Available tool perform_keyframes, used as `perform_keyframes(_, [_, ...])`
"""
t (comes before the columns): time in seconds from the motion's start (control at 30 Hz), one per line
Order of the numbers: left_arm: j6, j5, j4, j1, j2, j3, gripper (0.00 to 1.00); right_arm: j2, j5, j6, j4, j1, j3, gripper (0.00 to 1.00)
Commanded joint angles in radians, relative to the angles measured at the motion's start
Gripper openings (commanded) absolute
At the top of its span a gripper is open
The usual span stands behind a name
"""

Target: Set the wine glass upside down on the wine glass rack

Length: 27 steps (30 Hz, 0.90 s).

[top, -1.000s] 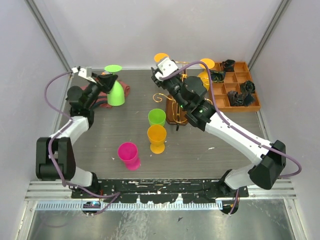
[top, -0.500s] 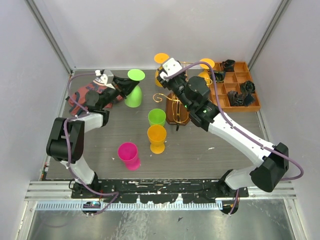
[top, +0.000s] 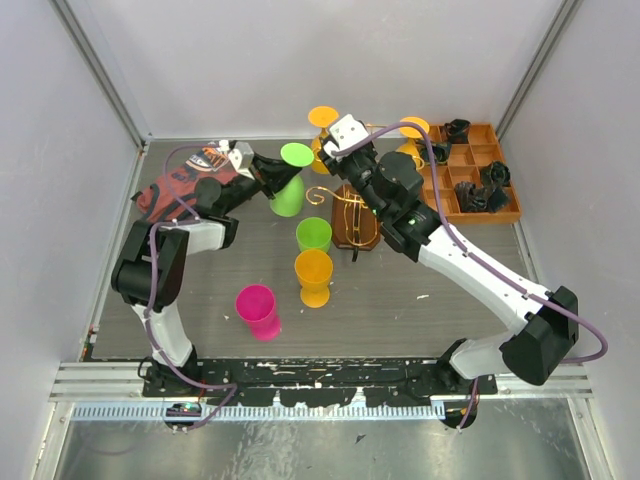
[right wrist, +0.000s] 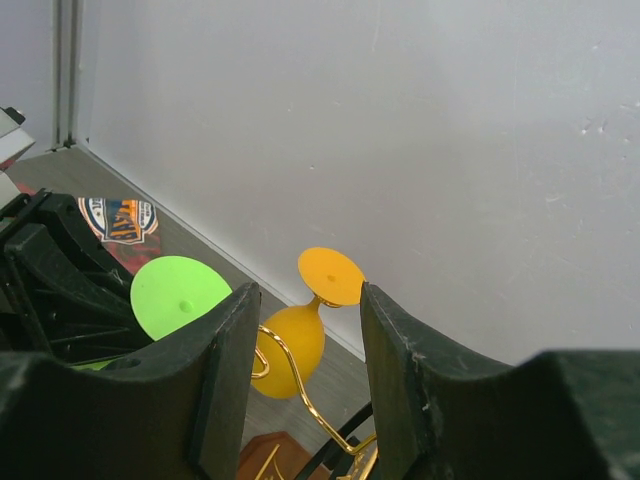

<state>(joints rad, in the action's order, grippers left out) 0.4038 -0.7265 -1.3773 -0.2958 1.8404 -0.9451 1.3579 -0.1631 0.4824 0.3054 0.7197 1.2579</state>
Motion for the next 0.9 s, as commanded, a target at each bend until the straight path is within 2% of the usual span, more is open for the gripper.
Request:
perform_keyframes(0.0, [-0.037, 0.005, -0.054, -0.012, 0.018, -0.049, 0.00, -0.031, 0.008, -0.014, 0.034, -0.006, -0.002, 0.51])
perform_keyframes(0.87, [0.015, -0.106, -0.030, -0.057, 0.163, -0.211, 0.00, 0.019, -0.003, -0.027, 0.038, -0.017, 0.023, 0.51])
